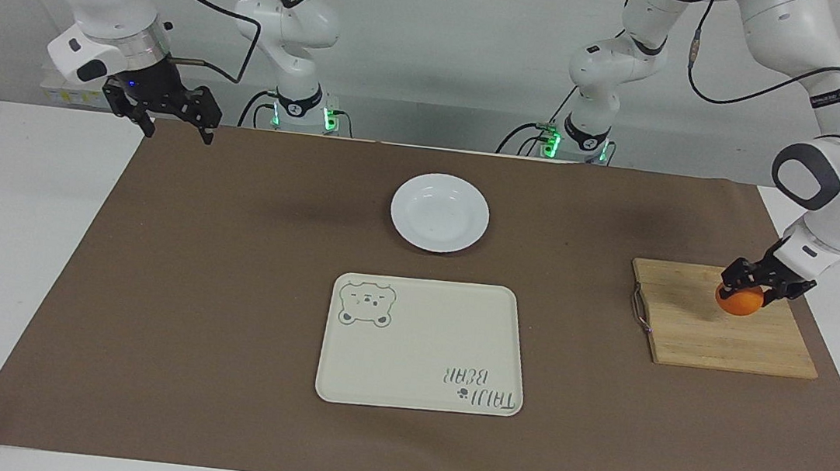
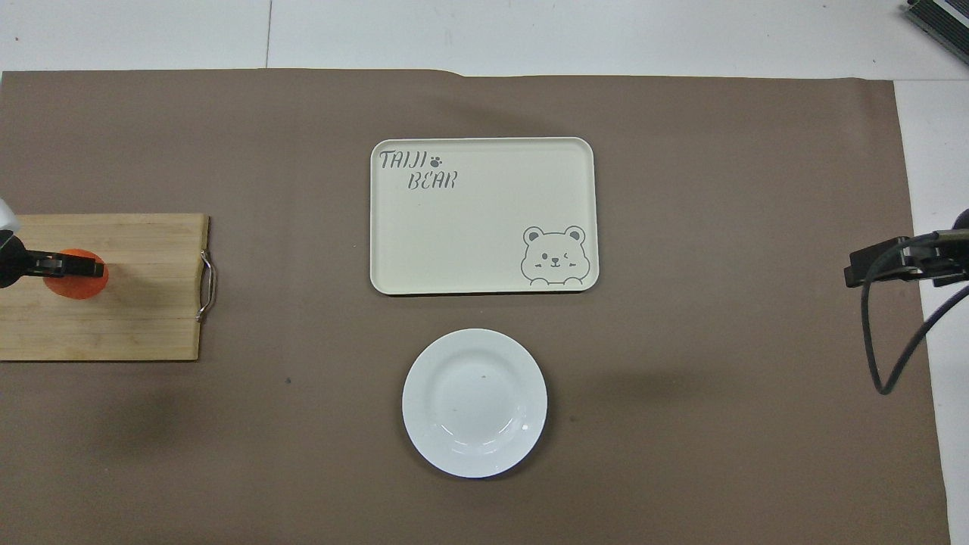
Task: Place orange and plate with both arms
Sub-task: 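Carry the orange with the left gripper over the white plate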
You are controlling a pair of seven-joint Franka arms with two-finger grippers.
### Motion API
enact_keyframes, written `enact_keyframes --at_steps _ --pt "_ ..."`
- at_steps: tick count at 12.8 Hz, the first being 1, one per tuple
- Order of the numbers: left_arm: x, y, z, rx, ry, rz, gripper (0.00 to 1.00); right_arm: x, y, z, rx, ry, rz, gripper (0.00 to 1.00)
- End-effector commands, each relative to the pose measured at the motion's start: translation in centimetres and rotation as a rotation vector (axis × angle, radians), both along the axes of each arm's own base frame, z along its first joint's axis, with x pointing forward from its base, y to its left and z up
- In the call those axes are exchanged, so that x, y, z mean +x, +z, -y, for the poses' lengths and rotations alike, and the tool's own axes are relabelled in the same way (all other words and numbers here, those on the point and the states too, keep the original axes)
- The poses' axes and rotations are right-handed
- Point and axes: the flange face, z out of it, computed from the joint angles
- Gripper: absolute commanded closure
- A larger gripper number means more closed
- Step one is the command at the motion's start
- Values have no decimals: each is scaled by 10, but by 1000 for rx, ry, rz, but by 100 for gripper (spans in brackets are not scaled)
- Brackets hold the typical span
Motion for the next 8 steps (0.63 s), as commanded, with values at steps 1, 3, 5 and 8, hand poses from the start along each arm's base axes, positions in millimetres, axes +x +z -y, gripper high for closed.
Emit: enact_keyframes --at_steps 1,3,5,8 --pt "-12 34 43 -6 -60 -12 100 3 1 -1 19 -17 2 0" --pt "-16 44 82 -13 -88 -49 100 3 1 -1 19 -17 2 0" --pt "-18 41 140 -17 -112 -102 100 3 1 -1 19 -17 2 0" --pt "-24 40 215 -8 -110 -121 100 3 1 -1 19 -17 2 0"
